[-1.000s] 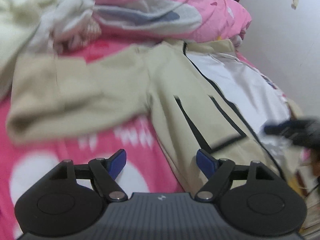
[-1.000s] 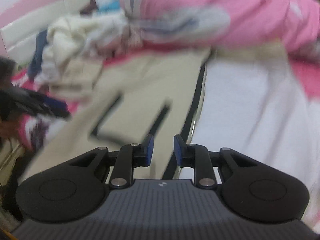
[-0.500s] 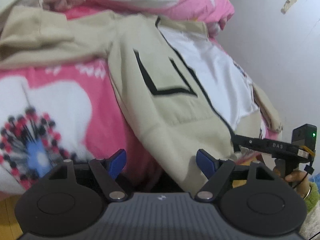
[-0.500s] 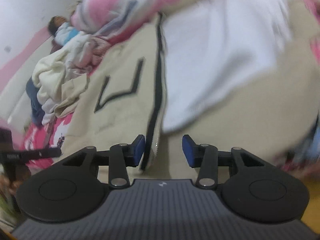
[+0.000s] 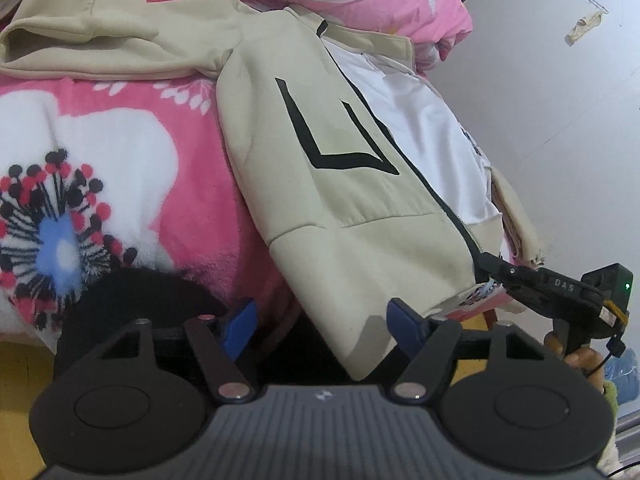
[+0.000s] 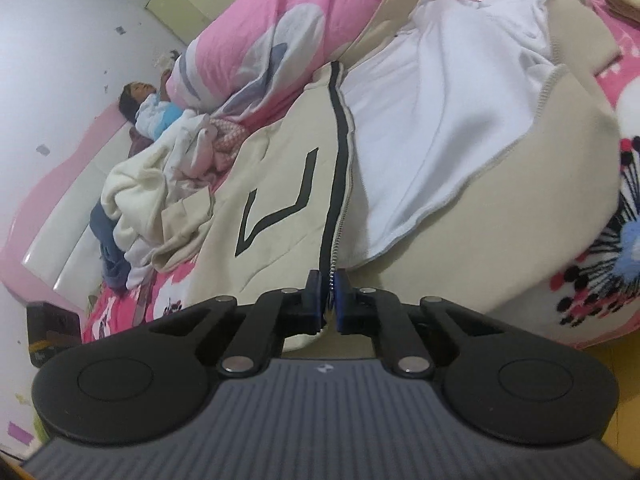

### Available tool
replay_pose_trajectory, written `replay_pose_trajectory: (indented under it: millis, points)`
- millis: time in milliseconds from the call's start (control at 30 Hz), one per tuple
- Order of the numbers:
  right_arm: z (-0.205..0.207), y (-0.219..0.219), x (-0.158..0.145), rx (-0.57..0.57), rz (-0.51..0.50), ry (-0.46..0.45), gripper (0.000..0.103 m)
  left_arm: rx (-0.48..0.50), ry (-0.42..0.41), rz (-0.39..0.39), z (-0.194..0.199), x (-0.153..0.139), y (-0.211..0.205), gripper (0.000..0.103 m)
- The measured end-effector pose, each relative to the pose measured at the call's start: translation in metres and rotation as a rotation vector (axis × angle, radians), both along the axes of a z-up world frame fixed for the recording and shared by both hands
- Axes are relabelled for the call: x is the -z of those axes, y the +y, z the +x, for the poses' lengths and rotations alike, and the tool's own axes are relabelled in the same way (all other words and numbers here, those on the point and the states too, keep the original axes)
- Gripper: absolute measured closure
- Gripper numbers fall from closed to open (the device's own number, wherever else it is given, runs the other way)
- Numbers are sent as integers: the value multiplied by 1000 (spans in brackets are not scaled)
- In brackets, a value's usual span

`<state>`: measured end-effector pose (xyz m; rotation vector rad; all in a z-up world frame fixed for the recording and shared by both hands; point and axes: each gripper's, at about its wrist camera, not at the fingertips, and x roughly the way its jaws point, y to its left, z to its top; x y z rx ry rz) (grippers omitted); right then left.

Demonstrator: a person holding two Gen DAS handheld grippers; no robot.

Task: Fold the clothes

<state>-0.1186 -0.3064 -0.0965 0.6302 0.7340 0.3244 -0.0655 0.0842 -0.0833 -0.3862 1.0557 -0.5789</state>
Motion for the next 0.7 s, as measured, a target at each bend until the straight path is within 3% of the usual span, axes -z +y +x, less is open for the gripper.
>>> replay_pose_trajectory:
  millis: [167, 233, 400, 467, 500, 533, 700]
  points:
    - [8, 7, 18, 11, -117, 43, 96, 19, -3, 22, 0, -1, -6, 43]
    - [9, 13, 21, 13, -186, 45, 90, 26, -7, 33, 0, -2, -10, 45]
    - [-8, 29, -9, 65, -425, -48, 76, 27, -11, 23, -2, -4, -7, 45]
    - [-21, 44, -27, 12, -472, -154, 73, 14, -13, 5, -2, -6, -1, 45]
    - [-26, 53, -35, -29, -484, -208, 66, 4, -16, -9, -2, -8, 4, 45]
    - [-31, 65, -42, -85, -496, -264, 55, -10, -18, -24, -2, -9, 10, 45]
    - [-53, 148, -53, -413, -630, -466, 39, -95, -12, -111, 4, -14, 40, 45]
